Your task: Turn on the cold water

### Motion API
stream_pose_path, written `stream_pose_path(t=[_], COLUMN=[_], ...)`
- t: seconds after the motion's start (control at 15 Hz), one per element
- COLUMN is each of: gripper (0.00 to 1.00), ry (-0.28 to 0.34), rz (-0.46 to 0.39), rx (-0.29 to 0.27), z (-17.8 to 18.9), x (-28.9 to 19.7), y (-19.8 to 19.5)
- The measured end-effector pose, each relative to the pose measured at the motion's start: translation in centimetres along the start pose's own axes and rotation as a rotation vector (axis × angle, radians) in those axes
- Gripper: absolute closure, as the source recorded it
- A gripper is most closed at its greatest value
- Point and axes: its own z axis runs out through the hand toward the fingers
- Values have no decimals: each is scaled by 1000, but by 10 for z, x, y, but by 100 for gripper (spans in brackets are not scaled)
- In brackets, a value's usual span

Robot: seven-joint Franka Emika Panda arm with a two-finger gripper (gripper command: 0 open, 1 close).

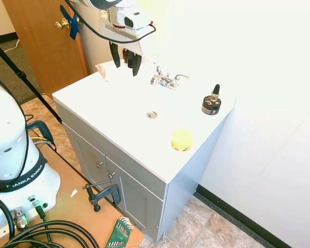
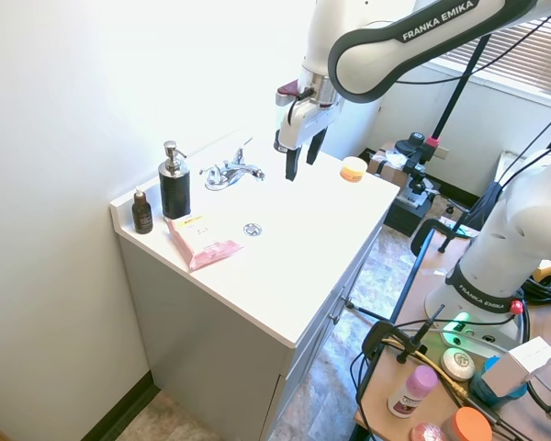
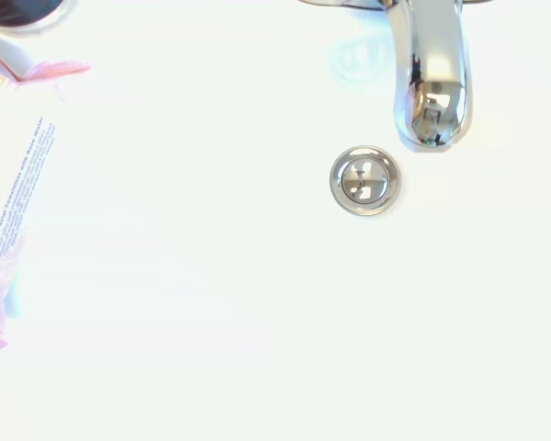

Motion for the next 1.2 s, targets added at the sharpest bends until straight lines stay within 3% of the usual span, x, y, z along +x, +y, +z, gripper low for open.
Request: stream_pose_path(t=[0.27, 0.6, 0.87, 1.0, 1.2], gripper=[0, 0, 0, 0, 0], ry=[27, 140, 248, 333, 352], rz=[56, 290, 424, 458, 462], rx=[26, 71, 53, 19, -15], z=[0, 1, 8, 18, 48], x=[9, 91, 173, 188, 185], y=[-2, -30, -48, -56, -66])
